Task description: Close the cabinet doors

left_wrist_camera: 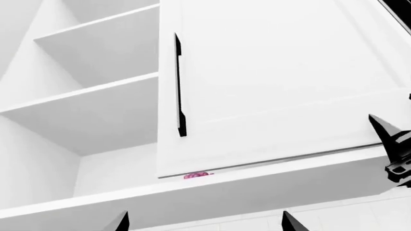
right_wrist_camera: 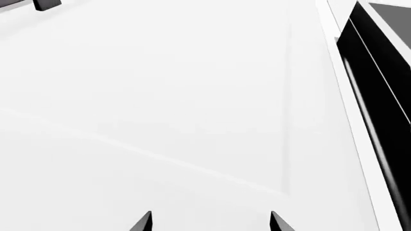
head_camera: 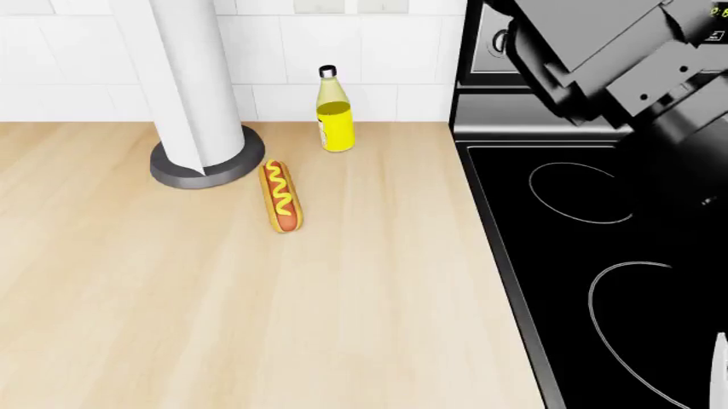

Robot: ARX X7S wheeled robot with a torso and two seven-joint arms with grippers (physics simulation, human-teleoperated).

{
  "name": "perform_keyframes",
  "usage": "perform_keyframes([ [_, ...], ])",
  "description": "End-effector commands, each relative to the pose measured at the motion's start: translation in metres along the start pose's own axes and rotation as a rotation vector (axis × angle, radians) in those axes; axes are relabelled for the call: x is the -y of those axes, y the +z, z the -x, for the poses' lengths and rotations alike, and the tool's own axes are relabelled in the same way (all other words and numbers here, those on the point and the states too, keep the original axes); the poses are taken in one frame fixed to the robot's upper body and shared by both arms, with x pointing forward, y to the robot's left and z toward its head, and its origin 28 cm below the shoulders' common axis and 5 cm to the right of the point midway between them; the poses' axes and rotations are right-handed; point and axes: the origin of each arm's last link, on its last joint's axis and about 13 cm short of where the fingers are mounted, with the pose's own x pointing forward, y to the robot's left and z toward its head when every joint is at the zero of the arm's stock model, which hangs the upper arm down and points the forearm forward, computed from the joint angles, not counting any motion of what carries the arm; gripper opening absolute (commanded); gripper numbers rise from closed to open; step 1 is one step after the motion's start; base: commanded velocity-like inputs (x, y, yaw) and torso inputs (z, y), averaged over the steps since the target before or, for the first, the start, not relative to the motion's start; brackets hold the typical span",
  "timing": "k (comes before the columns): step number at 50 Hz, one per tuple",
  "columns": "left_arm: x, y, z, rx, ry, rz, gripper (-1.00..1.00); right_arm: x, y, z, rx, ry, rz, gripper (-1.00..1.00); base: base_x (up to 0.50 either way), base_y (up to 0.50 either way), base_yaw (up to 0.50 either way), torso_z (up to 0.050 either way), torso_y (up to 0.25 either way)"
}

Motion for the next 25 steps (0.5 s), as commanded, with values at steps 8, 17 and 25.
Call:
perform_keyframes([
  [8, 0.0, -0.001, 0.001, -0.006, 0.0, 0.002, 1.0, 0.005, -0.102, 0.117, -1.241, 0.229, 0.573, 1.0, 0.01, 0.0, 0.0, 0.0, 0.0],
  [17, 0.0, -0.001, 0.001, -0.005, 0.001, 0.002, 1.0, 0.004, -0.106, 0.121, -1.265, 0.246, 0.617, 1.0, 0.01, 0.0, 0.0, 0.0, 0.0],
  [25, 0.0, -0.001, 0.001, -0.006, 0.008, 0.005, 1.0, 0.011, -0.066, 0.098, -1.08, 0.141, 0.466, 1.0, 0.01, 0.0, 0.0, 0.0, 0.0],
])
